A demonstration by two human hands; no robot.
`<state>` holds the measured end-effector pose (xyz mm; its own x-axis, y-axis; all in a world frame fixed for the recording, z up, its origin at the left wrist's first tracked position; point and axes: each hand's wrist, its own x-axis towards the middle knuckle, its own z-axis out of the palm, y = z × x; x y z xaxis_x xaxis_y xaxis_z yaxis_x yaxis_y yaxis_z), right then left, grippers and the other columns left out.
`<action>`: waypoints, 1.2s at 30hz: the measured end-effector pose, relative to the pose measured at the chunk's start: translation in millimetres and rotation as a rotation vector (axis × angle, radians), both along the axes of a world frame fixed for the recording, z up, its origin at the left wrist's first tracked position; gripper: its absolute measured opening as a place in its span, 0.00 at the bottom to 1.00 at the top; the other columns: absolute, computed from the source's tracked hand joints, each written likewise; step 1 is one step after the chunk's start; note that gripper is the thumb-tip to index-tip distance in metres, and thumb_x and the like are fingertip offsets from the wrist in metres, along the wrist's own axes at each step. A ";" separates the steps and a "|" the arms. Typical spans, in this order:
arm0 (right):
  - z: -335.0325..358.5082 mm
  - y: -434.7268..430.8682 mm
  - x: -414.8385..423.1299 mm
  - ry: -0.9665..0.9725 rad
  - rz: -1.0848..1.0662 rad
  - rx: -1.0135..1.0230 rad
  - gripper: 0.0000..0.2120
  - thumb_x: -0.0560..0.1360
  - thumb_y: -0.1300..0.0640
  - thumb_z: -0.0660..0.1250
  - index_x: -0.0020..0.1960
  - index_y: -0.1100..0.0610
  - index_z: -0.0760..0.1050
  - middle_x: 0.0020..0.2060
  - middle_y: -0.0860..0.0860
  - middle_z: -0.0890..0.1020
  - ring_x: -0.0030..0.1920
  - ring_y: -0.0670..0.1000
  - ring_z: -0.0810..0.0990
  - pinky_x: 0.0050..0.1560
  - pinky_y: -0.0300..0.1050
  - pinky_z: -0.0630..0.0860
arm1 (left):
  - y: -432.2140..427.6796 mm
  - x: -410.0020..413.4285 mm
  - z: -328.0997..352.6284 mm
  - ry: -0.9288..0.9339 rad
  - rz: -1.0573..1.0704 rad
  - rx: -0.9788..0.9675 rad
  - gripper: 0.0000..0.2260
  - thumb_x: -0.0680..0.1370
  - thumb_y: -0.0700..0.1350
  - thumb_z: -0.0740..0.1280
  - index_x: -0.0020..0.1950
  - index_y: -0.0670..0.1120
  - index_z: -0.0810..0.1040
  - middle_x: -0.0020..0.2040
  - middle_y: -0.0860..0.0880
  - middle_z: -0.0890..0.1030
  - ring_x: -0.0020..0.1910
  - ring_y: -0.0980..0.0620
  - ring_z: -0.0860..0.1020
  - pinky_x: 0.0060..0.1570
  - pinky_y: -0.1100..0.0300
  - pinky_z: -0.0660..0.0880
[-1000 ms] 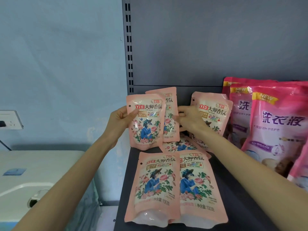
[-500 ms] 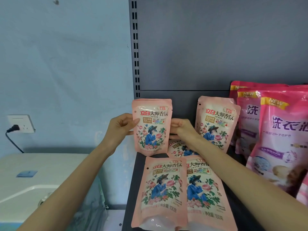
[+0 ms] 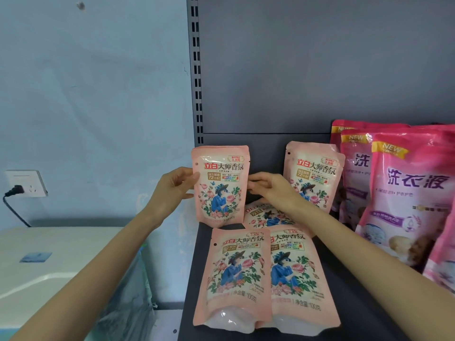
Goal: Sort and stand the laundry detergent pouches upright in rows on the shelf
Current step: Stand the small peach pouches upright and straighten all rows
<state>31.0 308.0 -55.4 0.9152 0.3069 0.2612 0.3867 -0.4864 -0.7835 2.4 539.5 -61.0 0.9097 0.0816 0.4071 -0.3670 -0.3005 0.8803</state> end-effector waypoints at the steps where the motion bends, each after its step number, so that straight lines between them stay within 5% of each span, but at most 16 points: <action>1: 0.4 -1.9 -3.8 -0.062 -0.016 -0.067 0.17 0.79 0.55 0.61 0.66 0.57 0.72 0.61 0.54 0.78 0.60 0.50 0.77 0.62 0.45 0.72 | 0.2 -1.9 -0.5 -0.003 0.017 0.034 0.09 0.79 0.46 0.62 0.54 0.44 0.77 0.49 0.51 0.82 0.47 0.55 0.80 0.44 0.62 0.77; 5: 0.4 -10.3 -23.8 -0.219 -0.049 -0.338 0.22 0.79 0.47 0.57 0.71 0.53 0.65 0.67 0.51 0.73 0.66 0.49 0.72 0.64 0.42 0.69 | 6.0 -11.6 -6.1 -0.044 0.114 0.224 0.08 0.80 0.48 0.60 0.53 0.46 0.76 0.49 0.51 0.80 0.49 0.51 0.79 0.49 0.59 0.75; 9: 1.4 -14.4 -44.3 -0.319 -0.106 -0.597 0.27 0.79 0.41 0.53 0.74 0.51 0.58 0.73 0.50 0.64 0.70 0.50 0.67 0.68 0.48 0.65 | 10.3 -19.9 -10.3 -0.048 0.181 0.398 0.11 0.81 0.48 0.58 0.58 0.45 0.75 0.56 0.52 0.78 0.52 0.54 0.75 0.45 0.70 0.67; 12: 1.2 -17.0 -51.7 -0.328 -0.135 -0.782 0.29 0.80 0.41 0.50 0.76 0.52 0.52 0.75 0.50 0.57 0.75 0.51 0.55 0.72 0.48 0.57 | 12.0 -24.8 -12.6 -0.012 0.181 0.474 0.16 0.80 0.51 0.56 0.62 0.46 0.73 0.61 0.50 0.77 0.55 0.53 0.74 0.53 0.63 0.68; 15: -0.4 -20.8 -57.7 -0.302 -0.166 -0.894 0.30 0.79 0.39 0.48 0.77 0.51 0.48 0.76 0.49 0.52 0.76 0.51 0.50 0.75 0.52 0.52 | 12.4 -32.7 -13.8 0.015 0.281 0.748 0.22 0.80 0.56 0.52 0.69 0.47 0.69 0.68 0.48 0.72 0.65 0.48 0.70 0.63 0.52 0.67; 21: -1.4 -31.4 -78.0 -0.243 -0.229 -0.898 0.33 0.76 0.35 0.44 0.77 0.49 0.47 0.77 0.47 0.50 0.76 0.49 0.48 0.74 0.54 0.47 | 12.1 -63.6 -20.2 0.036 0.354 1.143 0.44 0.66 0.66 0.30 0.72 0.50 0.64 0.72 0.53 0.66 0.71 0.50 0.63 0.70 0.50 0.55; 32: -11.3 -41.8 -132.8 -0.160 -0.338 -0.787 0.28 0.79 0.39 0.47 0.75 0.50 0.55 0.74 0.46 0.60 0.73 0.49 0.59 0.71 0.49 0.60 | -11.5 -100.2 -35.1 -0.092 0.127 1.216 0.42 0.66 0.65 0.29 0.70 0.53 0.65 0.71 0.55 0.67 0.69 0.53 0.65 0.69 0.53 0.58; 36: -13.9 -44.3 -148.5 -0.014 -0.390 -0.714 0.33 0.73 0.32 0.44 0.66 0.52 0.67 0.67 0.48 0.70 0.64 0.51 0.69 0.62 0.55 0.69 | -27.0 -106.0 -38.8 -0.094 0.049 1.200 0.42 0.65 0.65 0.28 0.72 0.53 0.61 0.73 0.56 0.64 0.70 0.54 0.63 0.69 0.55 0.57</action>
<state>-117.4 263.7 -69.3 0.9887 0.0637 0.1356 0.0940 -0.9687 -0.2296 -103.6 512.5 -99.8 0.8788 -0.3610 0.3119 -0.3802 -0.9249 0.0006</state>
